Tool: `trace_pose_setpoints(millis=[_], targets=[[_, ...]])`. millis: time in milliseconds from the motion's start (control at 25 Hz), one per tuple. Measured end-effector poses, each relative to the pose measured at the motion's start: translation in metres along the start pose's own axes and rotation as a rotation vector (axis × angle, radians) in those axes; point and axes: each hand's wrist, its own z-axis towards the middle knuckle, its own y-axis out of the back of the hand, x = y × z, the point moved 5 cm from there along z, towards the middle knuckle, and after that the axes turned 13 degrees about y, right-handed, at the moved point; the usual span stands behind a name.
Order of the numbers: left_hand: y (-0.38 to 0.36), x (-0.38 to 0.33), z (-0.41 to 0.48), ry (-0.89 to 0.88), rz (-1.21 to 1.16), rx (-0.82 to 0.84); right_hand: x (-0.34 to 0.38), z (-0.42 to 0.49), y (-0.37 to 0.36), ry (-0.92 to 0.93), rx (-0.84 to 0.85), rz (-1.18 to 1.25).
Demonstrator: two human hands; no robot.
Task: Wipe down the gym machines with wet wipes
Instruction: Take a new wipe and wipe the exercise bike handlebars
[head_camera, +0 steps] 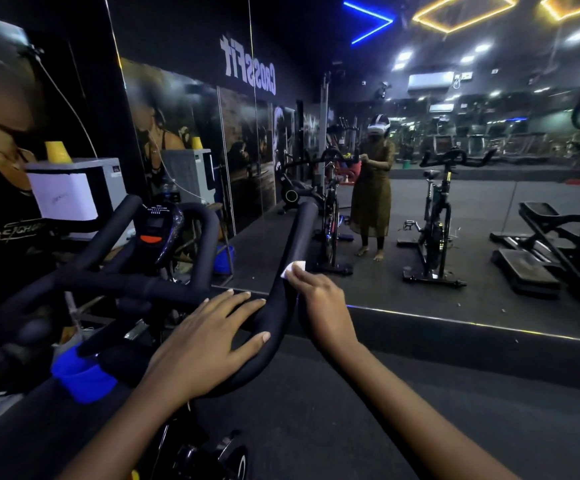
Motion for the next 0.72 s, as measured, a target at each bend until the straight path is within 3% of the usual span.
trace_pose_setpoints(millis=[200, 320, 720], targets=[[0.006, 0.009, -0.006, -0.011, -0.033, -0.054, 0.029, -0.019, 0.028, 0.054, 0.041, 0.191], [0.011, 0.046, -0.023, 0.041, -0.016, -0.191, 0.034, 0.005, 0.038, 0.098, 0.058, 0.397], [0.014, 0.074, -0.047, 0.107, -0.006, -0.402, 0.122, 0.115, -0.071, 0.727, 0.526, 0.363]])
